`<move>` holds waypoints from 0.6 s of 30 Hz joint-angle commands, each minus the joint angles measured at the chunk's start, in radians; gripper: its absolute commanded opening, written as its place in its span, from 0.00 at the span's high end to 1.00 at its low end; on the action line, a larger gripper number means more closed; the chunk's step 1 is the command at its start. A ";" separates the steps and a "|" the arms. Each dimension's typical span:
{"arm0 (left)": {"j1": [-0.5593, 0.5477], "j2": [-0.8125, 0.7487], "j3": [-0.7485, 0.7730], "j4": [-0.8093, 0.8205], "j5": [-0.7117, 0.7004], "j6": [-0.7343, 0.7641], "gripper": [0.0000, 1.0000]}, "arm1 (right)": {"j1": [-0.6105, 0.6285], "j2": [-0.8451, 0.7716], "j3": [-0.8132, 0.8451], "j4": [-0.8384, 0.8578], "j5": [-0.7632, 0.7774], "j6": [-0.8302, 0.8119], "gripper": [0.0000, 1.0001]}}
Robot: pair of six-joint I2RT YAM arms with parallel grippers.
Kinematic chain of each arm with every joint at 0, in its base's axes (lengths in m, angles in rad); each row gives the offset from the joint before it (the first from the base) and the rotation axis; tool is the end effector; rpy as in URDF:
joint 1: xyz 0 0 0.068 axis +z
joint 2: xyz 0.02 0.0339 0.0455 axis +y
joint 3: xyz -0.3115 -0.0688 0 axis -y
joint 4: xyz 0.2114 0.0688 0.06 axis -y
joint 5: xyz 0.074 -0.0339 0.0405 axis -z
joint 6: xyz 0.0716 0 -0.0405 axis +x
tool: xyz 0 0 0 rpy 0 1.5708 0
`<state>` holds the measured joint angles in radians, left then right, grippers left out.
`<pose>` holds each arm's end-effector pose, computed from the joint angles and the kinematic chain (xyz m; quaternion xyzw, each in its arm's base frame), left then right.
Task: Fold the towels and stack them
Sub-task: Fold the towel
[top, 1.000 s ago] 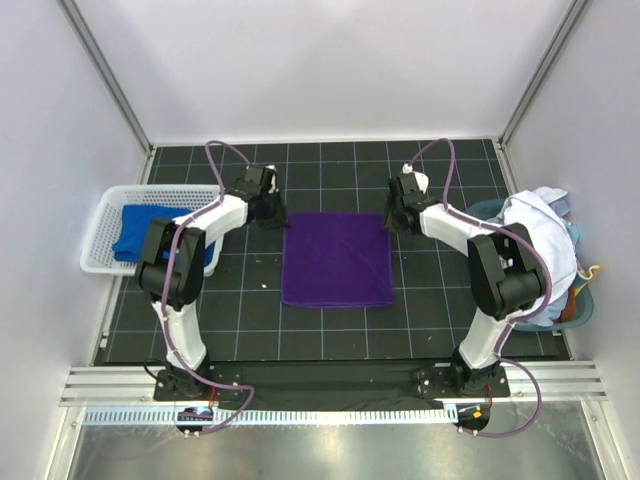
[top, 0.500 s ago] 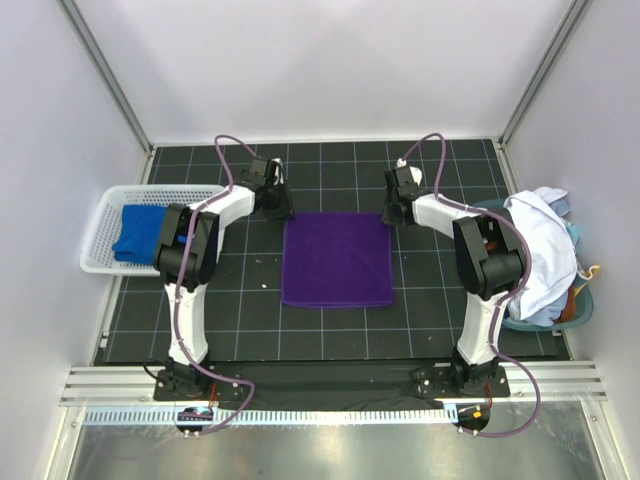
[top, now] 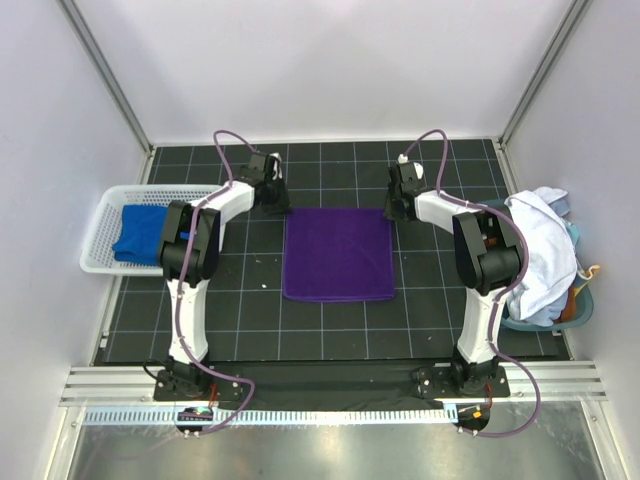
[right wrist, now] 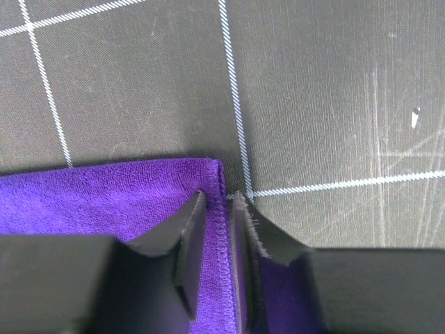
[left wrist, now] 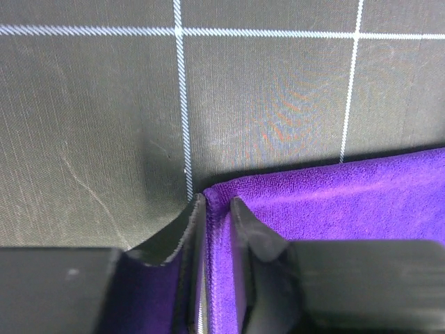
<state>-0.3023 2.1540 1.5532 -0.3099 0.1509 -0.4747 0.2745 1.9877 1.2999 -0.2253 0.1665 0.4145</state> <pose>0.4633 -0.1557 0.1891 -0.0569 0.9419 -0.1884 0.2721 0.4229 0.1068 0.1960 0.0928 0.9389 0.0346 0.3295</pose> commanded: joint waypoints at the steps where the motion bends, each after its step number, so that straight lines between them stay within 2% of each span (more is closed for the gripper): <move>1: 0.014 0.007 0.048 0.009 0.021 0.031 0.74 | -0.006 0.005 0.041 0.040 -0.012 -0.036 0.67; 4: 0.014 -0.006 0.048 0.015 0.050 0.038 0.66 | -0.008 -0.015 0.039 0.046 -0.027 -0.039 0.60; 9: 0.014 -0.065 0.012 0.038 0.070 0.033 0.58 | -0.008 -0.050 0.035 0.059 -0.035 -0.042 0.60; 15: 0.014 -0.112 -0.027 0.058 0.094 0.034 0.54 | -0.009 -0.073 0.010 0.096 -0.061 -0.042 0.59; 18: 0.012 -0.106 -0.038 0.060 0.099 0.036 0.54 | -0.008 -0.043 0.042 0.063 -0.062 -0.049 0.59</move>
<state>-0.2943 2.1040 1.5257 -0.2920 0.2153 -0.4583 0.2707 1.9717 1.3045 -0.1799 0.1162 0.3862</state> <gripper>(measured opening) 0.457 0.413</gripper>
